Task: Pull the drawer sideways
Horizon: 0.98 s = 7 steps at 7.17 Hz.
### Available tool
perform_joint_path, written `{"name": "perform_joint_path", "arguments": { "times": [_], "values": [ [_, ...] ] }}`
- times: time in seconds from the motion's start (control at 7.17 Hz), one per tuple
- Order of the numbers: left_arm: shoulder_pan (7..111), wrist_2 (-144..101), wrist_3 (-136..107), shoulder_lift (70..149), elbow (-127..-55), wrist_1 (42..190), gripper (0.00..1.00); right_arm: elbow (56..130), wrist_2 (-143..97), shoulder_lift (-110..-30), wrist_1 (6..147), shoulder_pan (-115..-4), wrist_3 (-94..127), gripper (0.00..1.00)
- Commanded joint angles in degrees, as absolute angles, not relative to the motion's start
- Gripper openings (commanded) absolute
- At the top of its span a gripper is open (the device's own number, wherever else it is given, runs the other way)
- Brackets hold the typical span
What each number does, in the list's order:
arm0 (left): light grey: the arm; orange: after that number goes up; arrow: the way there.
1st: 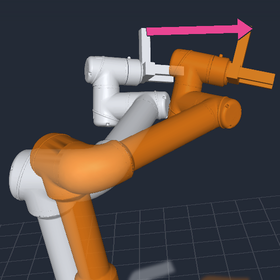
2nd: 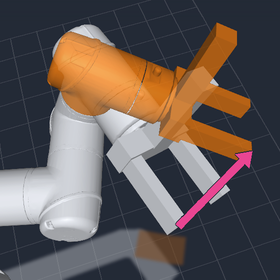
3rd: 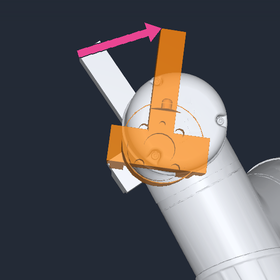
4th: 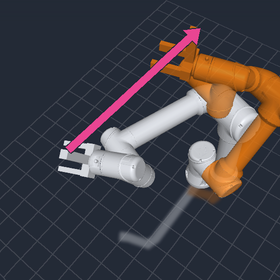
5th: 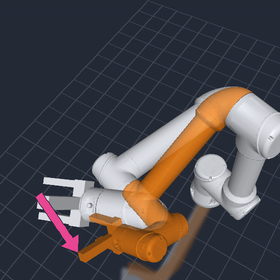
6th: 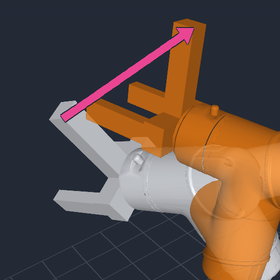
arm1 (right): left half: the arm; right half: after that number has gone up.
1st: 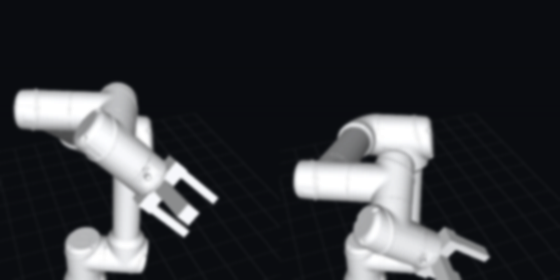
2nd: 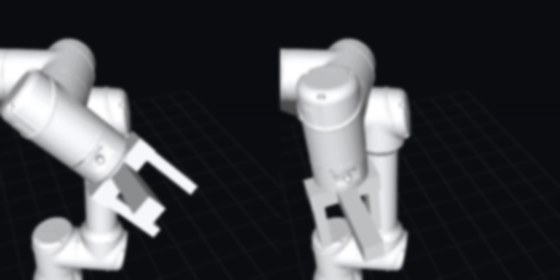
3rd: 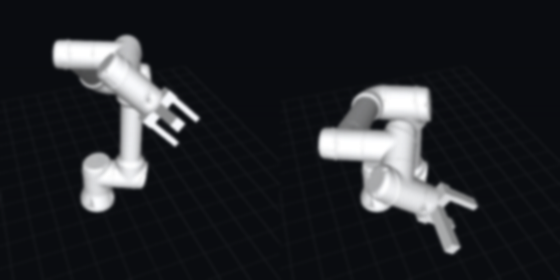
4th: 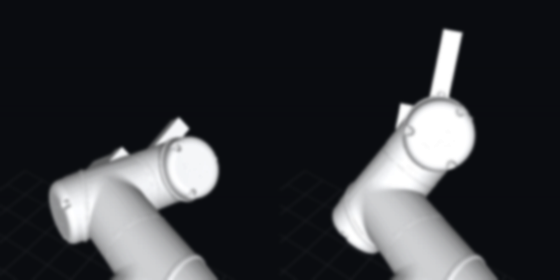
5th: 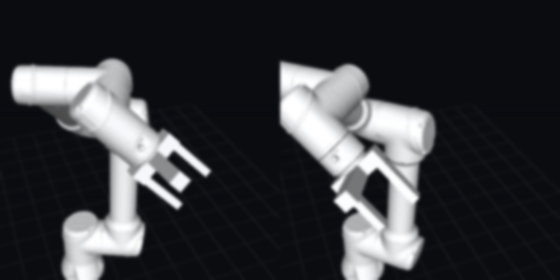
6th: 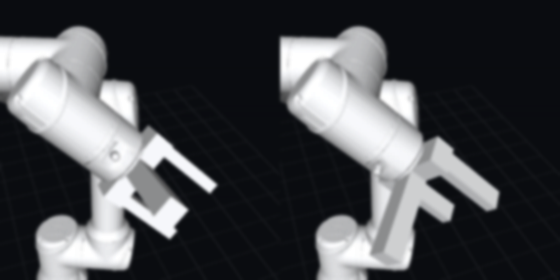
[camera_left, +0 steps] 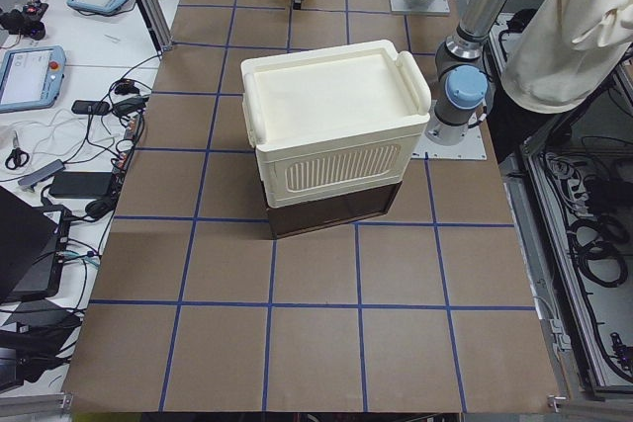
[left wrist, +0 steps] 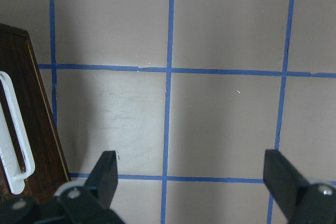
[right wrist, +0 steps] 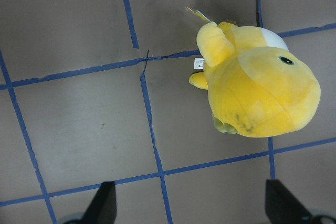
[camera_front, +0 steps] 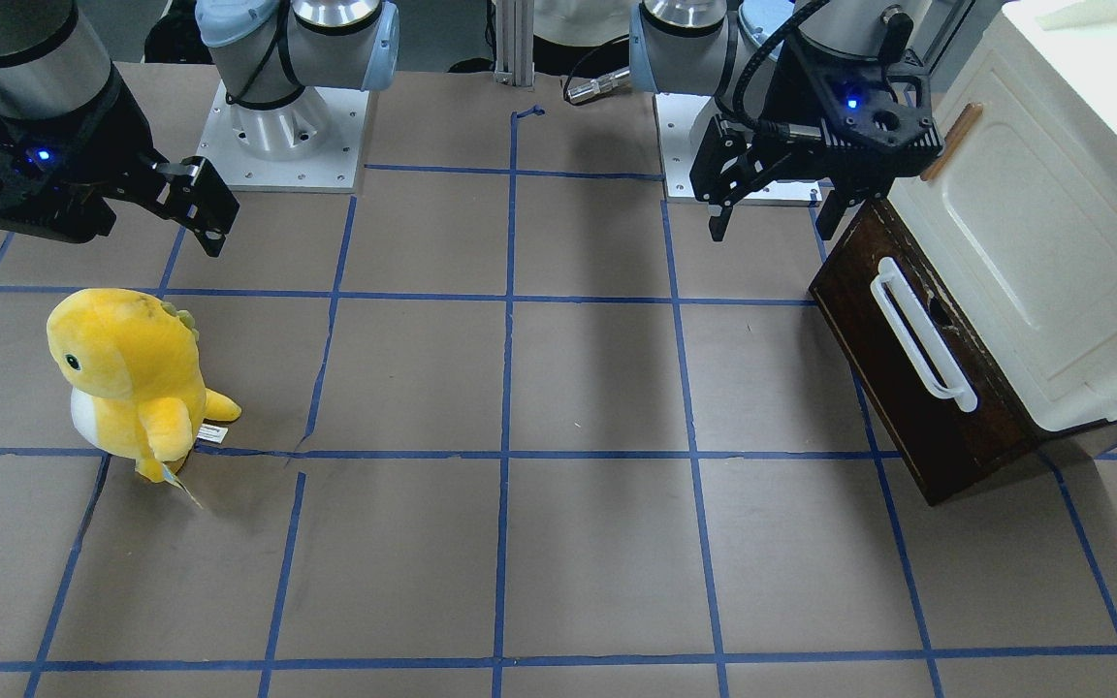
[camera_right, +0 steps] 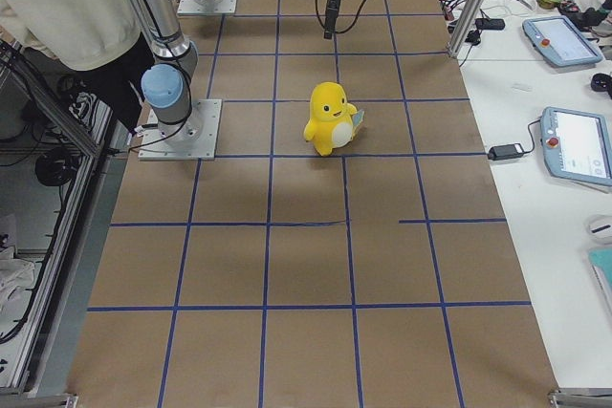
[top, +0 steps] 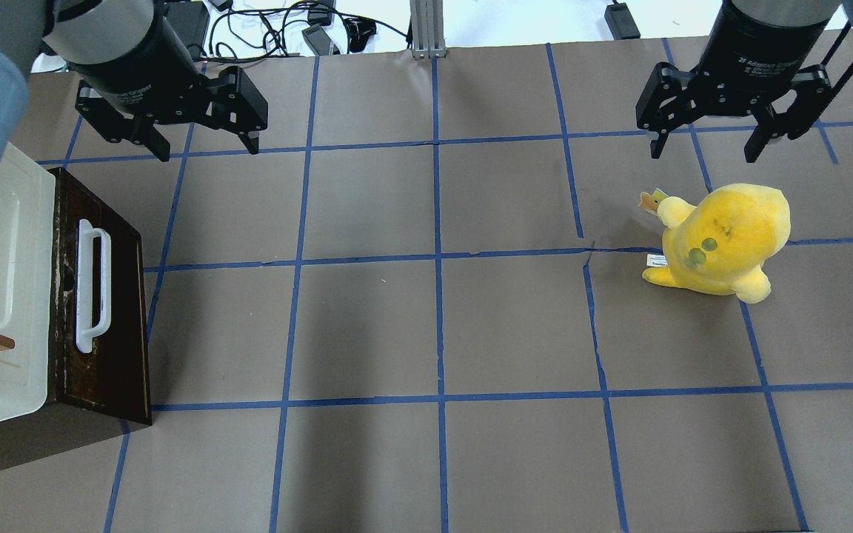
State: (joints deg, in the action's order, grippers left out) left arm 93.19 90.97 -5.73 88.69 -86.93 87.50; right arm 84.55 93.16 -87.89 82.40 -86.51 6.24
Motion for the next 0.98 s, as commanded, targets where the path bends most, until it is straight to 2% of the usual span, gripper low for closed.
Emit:
{"name": "perform_joint_path", "arguments": {
  "times": [0.0, 0.56, 0.84],
  "values": [
    [93.5, 91.0, -5.8, 88.9, -86.8, 87.6, 1.0, 84.6, 93.2, -87.9, 82.4, -86.6, 6.2, 1.0],
    [93.6, 91.1, -6.2, 88.2, -86.4, 89.5, 1.0, 84.6, 93.2, -87.9, 82.4, -86.5, 6.2, 1.0],
    [93.6, 91.7, -6.2, 92.3, -86.0, 93.0, 1.0, 84.6, 93.2, -87.9, 82.4, -86.6, 6.2, 1.0]
  ]
}}
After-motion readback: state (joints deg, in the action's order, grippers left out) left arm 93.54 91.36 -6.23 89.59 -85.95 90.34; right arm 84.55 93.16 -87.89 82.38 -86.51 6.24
